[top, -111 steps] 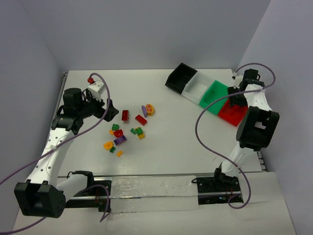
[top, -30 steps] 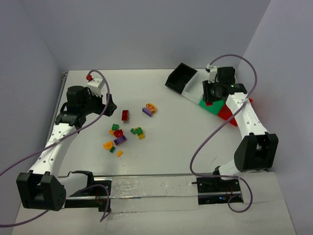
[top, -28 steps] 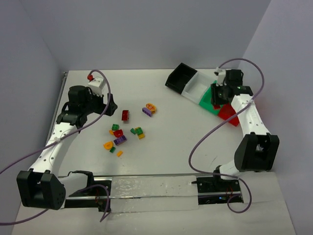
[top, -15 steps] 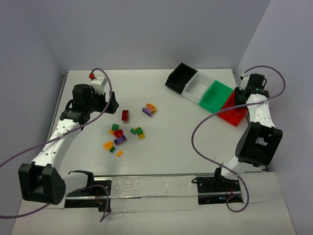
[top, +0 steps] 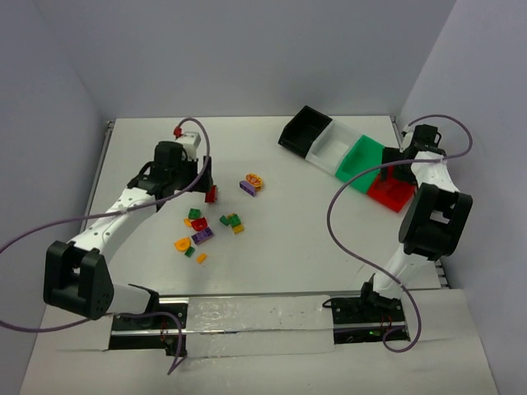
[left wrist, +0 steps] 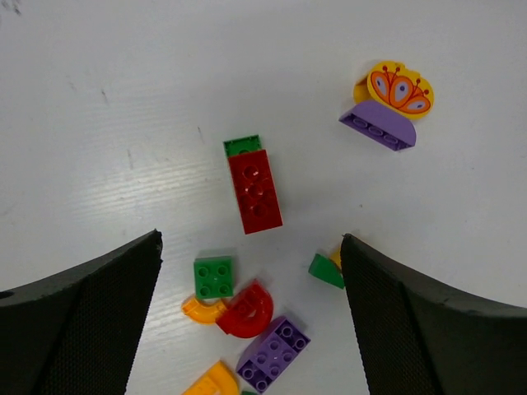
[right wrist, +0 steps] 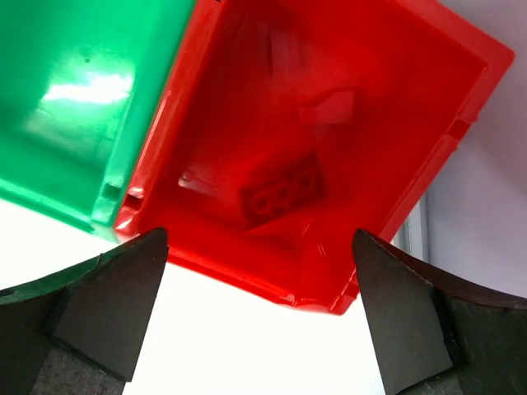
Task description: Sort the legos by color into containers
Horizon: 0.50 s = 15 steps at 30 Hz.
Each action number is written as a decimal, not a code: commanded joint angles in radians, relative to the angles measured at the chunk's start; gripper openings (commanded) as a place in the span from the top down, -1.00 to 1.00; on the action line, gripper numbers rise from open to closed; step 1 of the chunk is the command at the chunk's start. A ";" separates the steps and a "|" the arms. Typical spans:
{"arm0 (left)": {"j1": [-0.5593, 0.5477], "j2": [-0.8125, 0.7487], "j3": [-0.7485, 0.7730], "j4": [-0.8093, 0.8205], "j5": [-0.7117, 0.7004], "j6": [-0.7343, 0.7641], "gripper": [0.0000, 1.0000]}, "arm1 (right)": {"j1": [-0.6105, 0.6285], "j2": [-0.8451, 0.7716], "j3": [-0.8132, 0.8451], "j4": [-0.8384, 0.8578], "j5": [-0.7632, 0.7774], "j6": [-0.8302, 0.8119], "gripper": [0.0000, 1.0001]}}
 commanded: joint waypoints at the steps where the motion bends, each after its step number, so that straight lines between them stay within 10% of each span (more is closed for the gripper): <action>1: -0.052 0.084 0.071 -0.020 -0.104 -0.045 -0.79 | 0.010 -0.108 0.036 0.003 -0.029 0.026 -0.99; 15: -0.087 0.346 0.210 -0.091 -0.183 -0.093 -0.49 | 0.234 -0.318 0.073 -0.104 -0.161 0.064 -1.00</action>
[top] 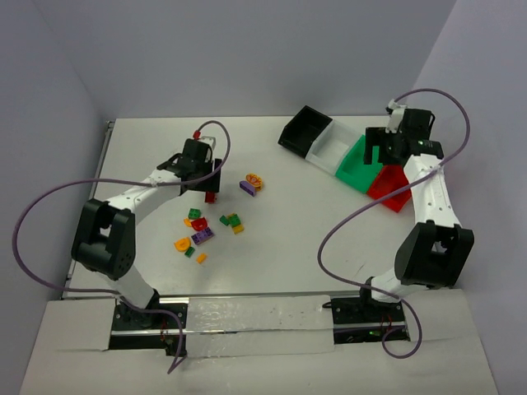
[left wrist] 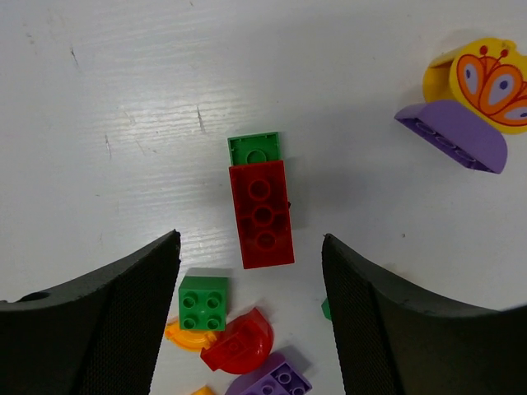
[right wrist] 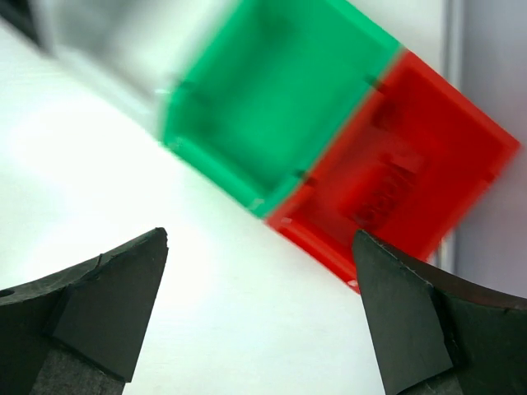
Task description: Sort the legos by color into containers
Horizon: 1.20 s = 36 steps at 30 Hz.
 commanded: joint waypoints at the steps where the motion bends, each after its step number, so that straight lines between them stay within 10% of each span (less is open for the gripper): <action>1: -0.008 0.066 0.081 -0.032 -0.008 -0.026 -0.48 | 0.083 -0.065 0.033 -0.039 -0.048 0.038 -1.00; 21: -0.007 0.218 0.144 -0.082 0.058 -0.029 -0.06 | 0.255 -0.066 0.080 -0.063 -0.114 0.093 -1.00; 29: 0.017 0.166 0.153 -0.092 0.108 -0.014 0.61 | 0.287 -0.069 0.084 -0.053 -0.183 0.099 -1.00; 32: 0.046 0.052 0.140 -0.065 0.266 0.021 1.00 | 0.311 -0.065 0.086 -0.044 -0.269 0.108 -1.00; 36: 0.109 -0.189 0.040 0.063 0.743 0.093 1.00 | 0.347 -0.058 0.076 -0.008 -0.584 0.136 -1.00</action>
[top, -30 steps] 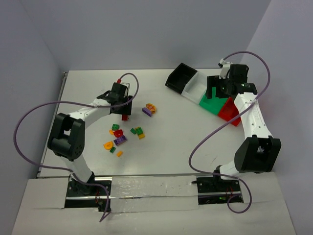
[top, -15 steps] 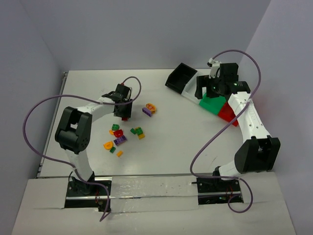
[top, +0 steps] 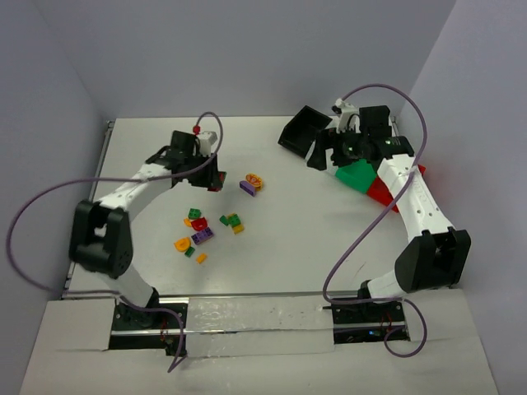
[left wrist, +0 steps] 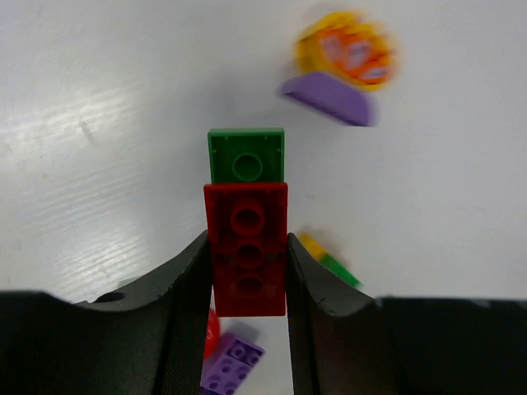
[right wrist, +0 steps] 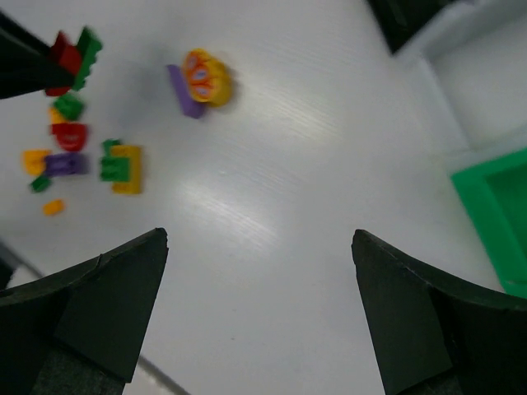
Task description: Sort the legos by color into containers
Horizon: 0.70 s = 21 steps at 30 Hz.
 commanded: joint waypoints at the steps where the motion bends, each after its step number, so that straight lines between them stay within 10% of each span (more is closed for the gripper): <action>1: 0.051 -0.320 -0.066 0.154 0.502 0.070 1.00 | 0.043 -0.025 0.021 0.080 -0.358 0.052 -1.00; 10: 0.055 -0.562 -0.243 0.439 0.934 -0.063 1.00 | 0.198 -0.096 -0.035 0.368 -0.646 0.252 -1.00; 21: 0.045 -0.589 -0.301 0.636 1.101 -0.217 1.00 | 0.365 -0.045 0.049 0.346 -0.687 0.206 -0.99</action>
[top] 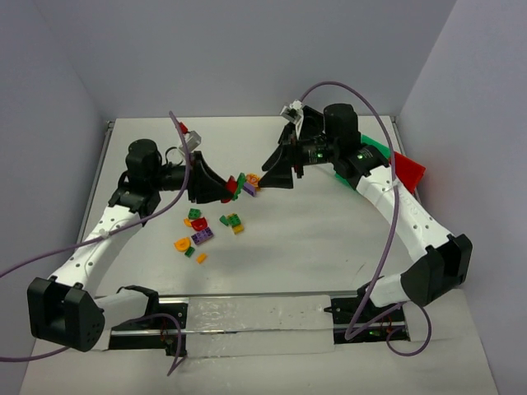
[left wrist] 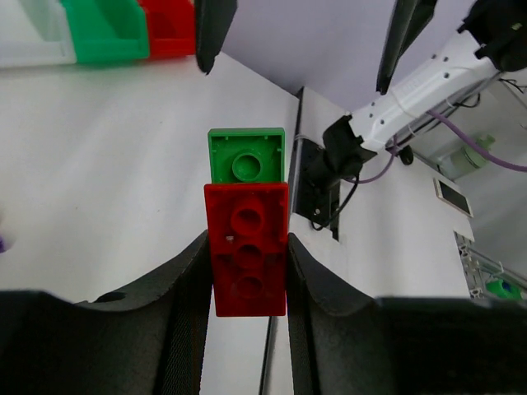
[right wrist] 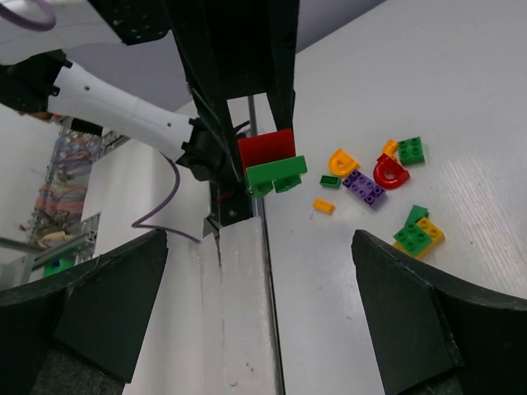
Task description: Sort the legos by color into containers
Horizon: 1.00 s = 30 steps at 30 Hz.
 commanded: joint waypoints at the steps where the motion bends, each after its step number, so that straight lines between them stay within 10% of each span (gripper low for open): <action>1: -0.010 -0.024 -0.011 0.158 0.133 -0.071 1.00 | 0.037 0.025 0.073 -0.015 -0.040 -0.043 -0.99; 14: -0.030 -0.026 -0.016 0.159 0.116 -0.078 1.00 | 0.122 0.112 0.154 -0.056 -0.076 -0.055 -0.89; 30: -0.031 -0.027 -0.014 0.132 0.082 -0.056 1.00 | 0.154 0.179 0.183 -0.096 -0.102 -0.070 0.22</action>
